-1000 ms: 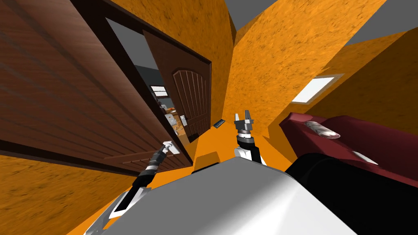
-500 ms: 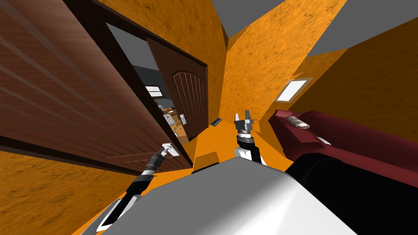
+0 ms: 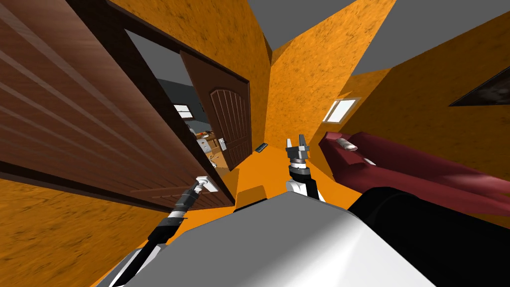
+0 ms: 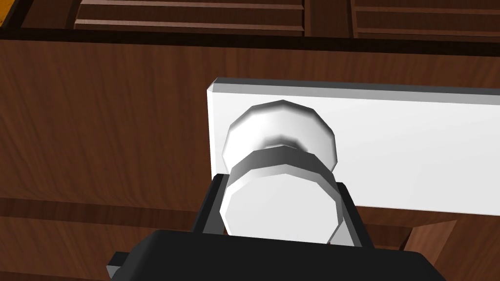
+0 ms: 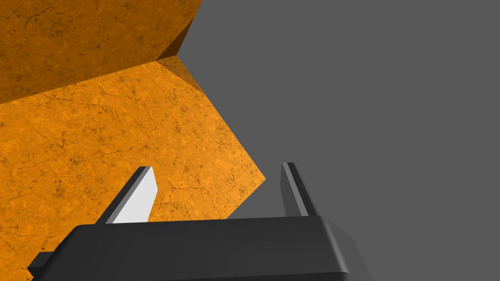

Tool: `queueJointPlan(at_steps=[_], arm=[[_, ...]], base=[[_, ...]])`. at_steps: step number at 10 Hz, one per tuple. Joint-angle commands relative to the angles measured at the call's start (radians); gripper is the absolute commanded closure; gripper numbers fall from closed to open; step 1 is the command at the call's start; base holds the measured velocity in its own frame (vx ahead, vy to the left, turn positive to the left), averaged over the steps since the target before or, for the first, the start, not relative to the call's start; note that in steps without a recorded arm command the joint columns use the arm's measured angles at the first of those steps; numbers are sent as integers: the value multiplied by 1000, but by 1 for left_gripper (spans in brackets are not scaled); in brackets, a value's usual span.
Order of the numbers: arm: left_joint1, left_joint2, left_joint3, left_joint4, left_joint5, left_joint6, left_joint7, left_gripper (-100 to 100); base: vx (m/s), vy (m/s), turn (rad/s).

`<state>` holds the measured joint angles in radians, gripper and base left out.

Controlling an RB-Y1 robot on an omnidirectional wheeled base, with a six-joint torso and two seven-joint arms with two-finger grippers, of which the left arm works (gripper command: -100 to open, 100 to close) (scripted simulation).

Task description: Pull the door open

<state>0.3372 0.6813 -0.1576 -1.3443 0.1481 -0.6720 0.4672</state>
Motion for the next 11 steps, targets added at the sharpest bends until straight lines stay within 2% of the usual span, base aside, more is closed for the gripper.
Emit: queueJointPlan(at_steps=[1,4,7,8,9,11], arm=[[10,10,-12,4,-3,-27,9,100],[25,36,-24,16,-5,-73,27,100],[36,56,-33,25,-6,-109,42,100],[34,55,-26,23,-4,-95,37,100],[37,63,-32,33,-6,-113,44,100],[37,69,-37,40,-7,-127,50,100]], base=[[-194,106,-123],[-208,106,-145],[-184,106,-122],[-88,52,-27],[-129,49,-140],[-176,91,-150]])
